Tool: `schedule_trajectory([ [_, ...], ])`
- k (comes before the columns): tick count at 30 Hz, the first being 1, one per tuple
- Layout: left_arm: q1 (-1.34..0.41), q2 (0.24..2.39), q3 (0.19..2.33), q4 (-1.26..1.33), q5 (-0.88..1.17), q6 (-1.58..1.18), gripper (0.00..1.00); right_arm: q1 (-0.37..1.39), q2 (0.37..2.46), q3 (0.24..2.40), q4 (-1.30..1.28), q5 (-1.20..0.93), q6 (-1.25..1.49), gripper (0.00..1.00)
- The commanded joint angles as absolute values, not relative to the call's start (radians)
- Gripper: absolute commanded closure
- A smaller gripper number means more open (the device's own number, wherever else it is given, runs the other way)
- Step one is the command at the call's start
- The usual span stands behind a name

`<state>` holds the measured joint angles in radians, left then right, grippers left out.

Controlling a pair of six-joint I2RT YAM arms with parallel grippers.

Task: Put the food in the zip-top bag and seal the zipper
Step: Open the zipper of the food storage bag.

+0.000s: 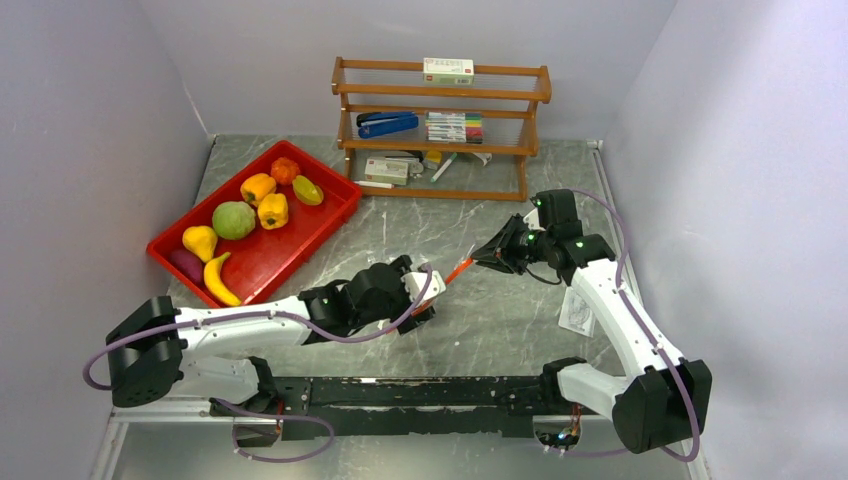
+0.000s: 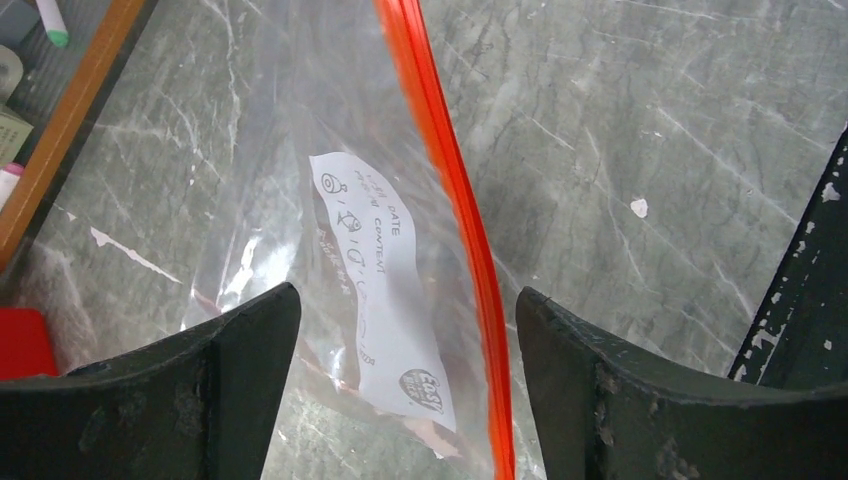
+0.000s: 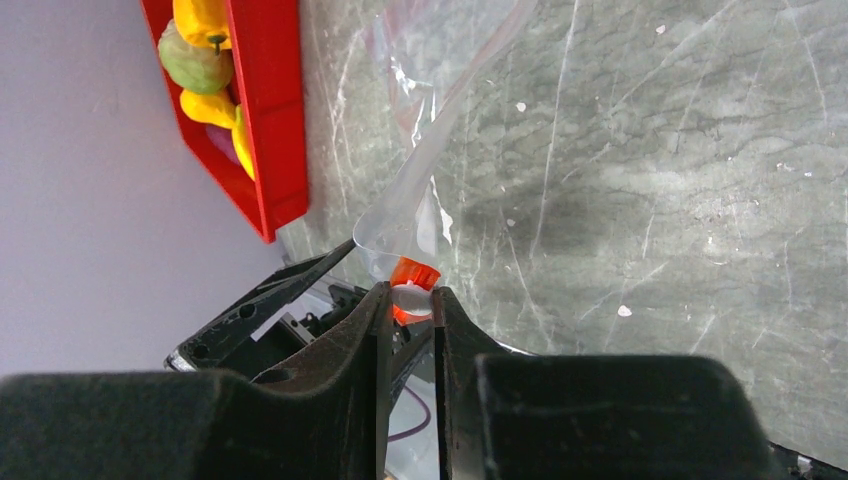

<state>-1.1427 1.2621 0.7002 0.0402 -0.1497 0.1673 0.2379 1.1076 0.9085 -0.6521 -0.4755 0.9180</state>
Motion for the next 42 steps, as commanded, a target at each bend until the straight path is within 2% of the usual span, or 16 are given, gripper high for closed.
schedule_trajectory([
  [1,-1.148,1.237,0.702,0.076,-0.188,0.152,0.24,0.245,1.098,0.913,-0.645,-0.476,0.917,0.92],
  [4,-1.147,1.223,0.689,0.101,-0.163,0.142,0.31,0.245,1.102,0.904,-0.639,-0.483,0.918,0.92],
  [7,-1.147,1.227,0.686,0.116,-0.178,0.135,0.33,0.245,1.101,0.899,-0.632,-0.481,0.923,0.92],
  [16,-1.147,1.271,0.690,0.115,-0.190,0.148,0.31,0.245,1.102,0.902,-0.632,-0.474,0.919,0.92],
  [32,-1.148,1.285,0.671,0.164,-0.265,0.184,0.35,0.244,1.099,0.898,-0.630,-0.474,0.926,0.92],
  [42,-1.149,1.301,0.672,0.190,-0.169,0.196,0.31,0.245,1.100,0.879,-0.622,-0.473,0.930,0.92],
])
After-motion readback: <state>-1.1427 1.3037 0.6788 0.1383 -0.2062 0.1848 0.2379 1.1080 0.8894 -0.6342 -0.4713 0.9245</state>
